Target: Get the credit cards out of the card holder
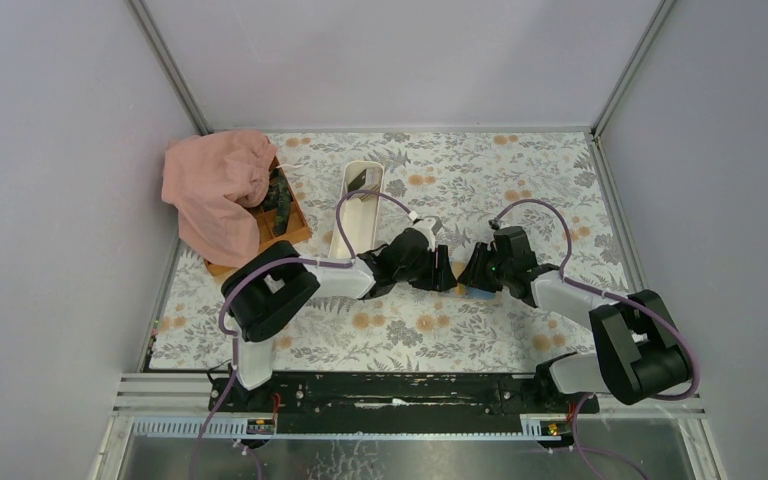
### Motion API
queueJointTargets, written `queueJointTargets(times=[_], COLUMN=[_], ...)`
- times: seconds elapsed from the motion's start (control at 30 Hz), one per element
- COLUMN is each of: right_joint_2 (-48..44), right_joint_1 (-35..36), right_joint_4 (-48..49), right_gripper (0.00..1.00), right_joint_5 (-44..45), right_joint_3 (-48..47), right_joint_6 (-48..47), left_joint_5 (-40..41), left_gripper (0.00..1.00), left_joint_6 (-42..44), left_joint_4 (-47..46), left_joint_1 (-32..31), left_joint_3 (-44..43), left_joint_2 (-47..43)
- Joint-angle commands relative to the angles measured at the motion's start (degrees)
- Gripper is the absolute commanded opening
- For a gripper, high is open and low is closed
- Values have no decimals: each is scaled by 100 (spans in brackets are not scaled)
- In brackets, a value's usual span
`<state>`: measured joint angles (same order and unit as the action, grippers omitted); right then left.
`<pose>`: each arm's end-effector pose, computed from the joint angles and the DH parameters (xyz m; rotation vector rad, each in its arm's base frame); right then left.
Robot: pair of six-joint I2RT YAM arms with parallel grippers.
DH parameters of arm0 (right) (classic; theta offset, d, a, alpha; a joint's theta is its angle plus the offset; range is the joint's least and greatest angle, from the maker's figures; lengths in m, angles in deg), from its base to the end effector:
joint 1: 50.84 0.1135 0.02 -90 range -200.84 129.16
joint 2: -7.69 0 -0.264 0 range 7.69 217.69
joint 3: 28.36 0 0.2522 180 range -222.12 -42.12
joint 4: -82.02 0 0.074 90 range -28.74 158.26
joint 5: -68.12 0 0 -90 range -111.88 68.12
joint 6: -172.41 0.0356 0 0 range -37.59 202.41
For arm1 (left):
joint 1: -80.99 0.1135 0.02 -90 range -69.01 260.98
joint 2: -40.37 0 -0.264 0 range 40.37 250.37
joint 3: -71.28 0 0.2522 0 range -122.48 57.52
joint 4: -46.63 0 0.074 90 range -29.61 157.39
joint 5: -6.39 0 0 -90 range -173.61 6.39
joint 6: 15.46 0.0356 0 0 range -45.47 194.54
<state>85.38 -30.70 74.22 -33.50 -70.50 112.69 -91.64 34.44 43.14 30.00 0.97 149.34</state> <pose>0.2304 0.0921 0.1501 0.1074 2.4048 0.6631 0.2429 -0.3078 0.1427 0.3118 2.3586 -0.9971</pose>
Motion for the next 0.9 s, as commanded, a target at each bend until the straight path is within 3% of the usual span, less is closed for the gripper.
queueJointTargets(times=[0.0, 0.4, 0.6, 0.87], right_joint_2=[-184, -1164, -1024, -467], right_joint_1=[38, 30, -99, -148], right_joint_4=[44, -773, -1364, -1225], right_gripper=[37, 37, 28, 16], right_joint_5=[-94, 792, 1847, 1731], right_joint_3=[-155, -323, -438, -297], right_joint_6=[21, 8, 109, 30], left_joint_5=[-169, -168, -178, -231], left_gripper=[60, 60, 60, 60], left_joint_6=[-44, -77, -86, -103], left_joint_4=[-252, -313, -345, -384], left_joint_1=[27, 53, 62, 87], left_joint_3=[-140, -172, -163, -169], left_joint_2=[-30, 105, 136, 163])
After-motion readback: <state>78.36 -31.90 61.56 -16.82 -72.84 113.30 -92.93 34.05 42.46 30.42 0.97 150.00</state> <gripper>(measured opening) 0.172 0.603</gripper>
